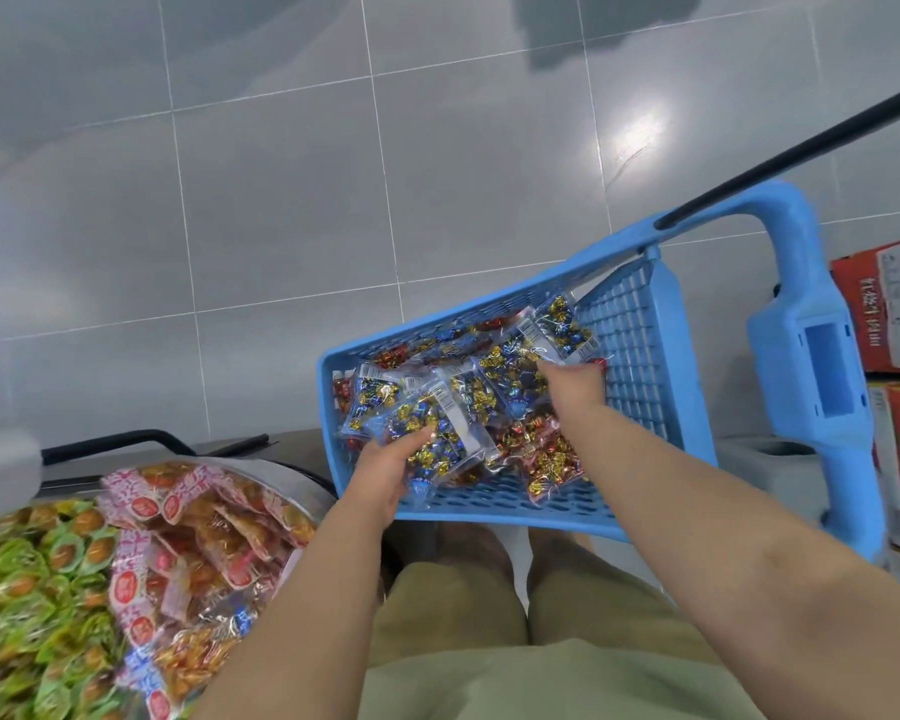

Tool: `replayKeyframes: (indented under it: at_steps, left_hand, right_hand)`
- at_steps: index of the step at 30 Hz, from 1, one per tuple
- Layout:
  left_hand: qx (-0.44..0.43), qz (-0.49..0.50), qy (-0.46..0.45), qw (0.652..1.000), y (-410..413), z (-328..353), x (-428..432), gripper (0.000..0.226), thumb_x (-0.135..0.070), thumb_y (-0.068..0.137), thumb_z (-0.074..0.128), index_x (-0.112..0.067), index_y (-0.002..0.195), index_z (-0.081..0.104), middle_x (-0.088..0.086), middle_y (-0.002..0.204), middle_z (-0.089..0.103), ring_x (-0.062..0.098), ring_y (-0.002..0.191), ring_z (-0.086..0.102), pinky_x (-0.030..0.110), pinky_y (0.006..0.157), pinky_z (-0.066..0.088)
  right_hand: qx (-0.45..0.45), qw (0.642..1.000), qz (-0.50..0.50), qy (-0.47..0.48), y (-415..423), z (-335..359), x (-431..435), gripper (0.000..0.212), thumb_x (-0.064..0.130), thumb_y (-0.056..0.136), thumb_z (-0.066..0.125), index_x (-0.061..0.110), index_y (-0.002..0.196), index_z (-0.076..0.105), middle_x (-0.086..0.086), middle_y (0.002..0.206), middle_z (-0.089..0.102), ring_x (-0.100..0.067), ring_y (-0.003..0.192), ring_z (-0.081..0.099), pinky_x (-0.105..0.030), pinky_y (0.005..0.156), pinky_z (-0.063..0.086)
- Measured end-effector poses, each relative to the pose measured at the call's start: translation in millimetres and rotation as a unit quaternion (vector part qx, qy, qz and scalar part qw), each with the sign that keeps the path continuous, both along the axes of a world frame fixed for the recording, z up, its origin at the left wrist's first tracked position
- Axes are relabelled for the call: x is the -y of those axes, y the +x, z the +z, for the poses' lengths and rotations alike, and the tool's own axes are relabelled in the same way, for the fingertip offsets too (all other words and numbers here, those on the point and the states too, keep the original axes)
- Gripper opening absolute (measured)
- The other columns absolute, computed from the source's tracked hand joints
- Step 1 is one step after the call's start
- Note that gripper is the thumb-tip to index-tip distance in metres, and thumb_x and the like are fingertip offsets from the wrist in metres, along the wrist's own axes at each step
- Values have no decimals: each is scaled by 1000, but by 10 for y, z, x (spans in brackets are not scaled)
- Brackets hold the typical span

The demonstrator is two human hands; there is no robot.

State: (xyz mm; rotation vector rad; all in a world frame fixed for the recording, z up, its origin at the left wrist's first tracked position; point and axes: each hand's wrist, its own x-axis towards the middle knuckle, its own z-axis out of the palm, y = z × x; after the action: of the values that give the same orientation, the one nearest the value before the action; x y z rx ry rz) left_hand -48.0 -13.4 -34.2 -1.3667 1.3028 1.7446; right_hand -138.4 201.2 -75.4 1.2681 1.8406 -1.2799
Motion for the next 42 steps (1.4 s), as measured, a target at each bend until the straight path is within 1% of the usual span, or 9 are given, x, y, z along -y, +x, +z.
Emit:
replayKeyframes:
  at_steps: [8,11,17,24,26,29,33,37,42]
  left_hand:
    - [6,68,-37,997,158,-8,123,26,-8,83,71,-17,104,59,-4,82,76,12,76,72,37,81,55]
    - [-4,92,-35,995,157,35,116,31,-5,84,69,-13,111,58,-2,88,76,13,76,73,31,69,57]
    - [-9,85,-36,996,23,77,43,52,-6,83,70,-10,130,49,4,120,64,17,107,60,33,96,45]
    - [-23,59,62,996,-133,210,-50,72,-61,87,46,-29,149,29,-10,144,37,20,133,41,34,108,31]
    - [-27,-38,61,997,-81,244,-37,70,-51,86,62,-25,145,36,-6,146,43,20,132,44,37,110,33]
    - [-29,-123,37,991,22,227,-23,47,-18,73,81,-29,111,56,-15,100,71,-3,88,65,15,72,48]
    - [-7,-61,-6,998,117,121,2,70,-24,70,83,-16,130,48,0,130,57,18,119,52,31,100,37]
    - [-7,40,-2,999,201,99,45,104,-31,52,90,-13,142,39,7,139,53,27,127,50,47,109,36]
    - [3,96,-57,994,291,69,212,43,-18,78,76,-24,116,58,-8,94,75,6,82,70,24,62,54]
  right_hand:
    - [56,997,58,13,-121,-259,-128,80,39,74,77,2,133,38,-15,127,52,-31,117,52,-37,99,42]
    - [-5,991,-68,-117,-37,-115,-191,56,14,82,72,5,129,44,-12,102,59,-21,87,61,-32,79,55]
    - [-10,948,-152,-279,203,350,-434,30,1,86,61,10,113,49,-7,89,58,-10,63,55,-13,40,41]
    - [9,935,150,-320,370,496,-121,28,1,83,67,20,101,59,3,77,67,-14,71,58,-26,67,45]
    - [-11,927,237,-291,348,509,31,25,7,81,71,25,95,61,8,75,70,-8,69,63,-23,67,47]
    - [-11,904,322,-281,293,468,186,22,25,78,74,31,96,62,5,93,69,-3,75,65,-18,65,49]
    - [-57,993,80,-63,99,212,145,25,35,81,70,20,91,53,-4,102,61,-16,86,57,-29,70,44]
    - [-5,997,-73,39,-83,-129,-85,53,29,79,73,7,118,44,-16,127,49,-26,95,53,-36,82,47]
    - [45,981,-186,29,-196,-326,-209,85,47,84,64,8,146,21,-14,145,38,-29,130,40,-36,105,33]
